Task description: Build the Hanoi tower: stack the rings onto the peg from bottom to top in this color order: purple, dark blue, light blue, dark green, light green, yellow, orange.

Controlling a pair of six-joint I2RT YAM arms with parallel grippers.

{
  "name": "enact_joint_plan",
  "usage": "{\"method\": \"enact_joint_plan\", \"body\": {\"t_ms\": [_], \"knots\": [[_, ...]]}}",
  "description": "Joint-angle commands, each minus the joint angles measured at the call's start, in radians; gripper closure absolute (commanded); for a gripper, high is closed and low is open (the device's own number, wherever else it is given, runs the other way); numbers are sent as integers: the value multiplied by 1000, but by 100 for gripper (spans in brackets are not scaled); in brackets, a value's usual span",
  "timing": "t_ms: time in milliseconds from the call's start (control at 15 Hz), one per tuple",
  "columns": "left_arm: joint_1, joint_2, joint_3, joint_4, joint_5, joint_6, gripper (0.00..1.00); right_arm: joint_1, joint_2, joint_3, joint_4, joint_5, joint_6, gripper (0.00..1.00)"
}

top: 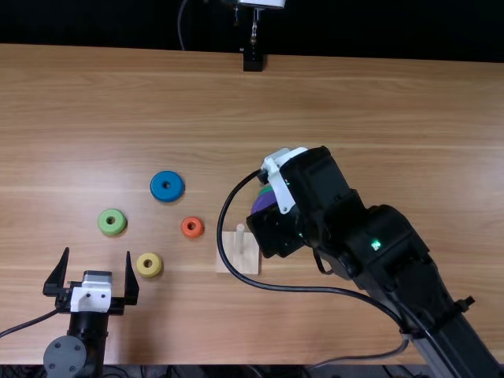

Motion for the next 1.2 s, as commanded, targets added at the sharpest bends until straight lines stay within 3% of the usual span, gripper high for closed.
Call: {"method": "enact_joint_plan", "body": {"t_ms": [0,533,1133], "knots": [[8,-10,-11,-34,-5,-7,0,22,68,34,3,-5,-3,100],[8,-10,-11,-34,-5,-7,0,80,102,39,14,-3,0,100],[8,-10,-11,-34,-5,-7,0,89,137,40,36,-3,10,100]]}}
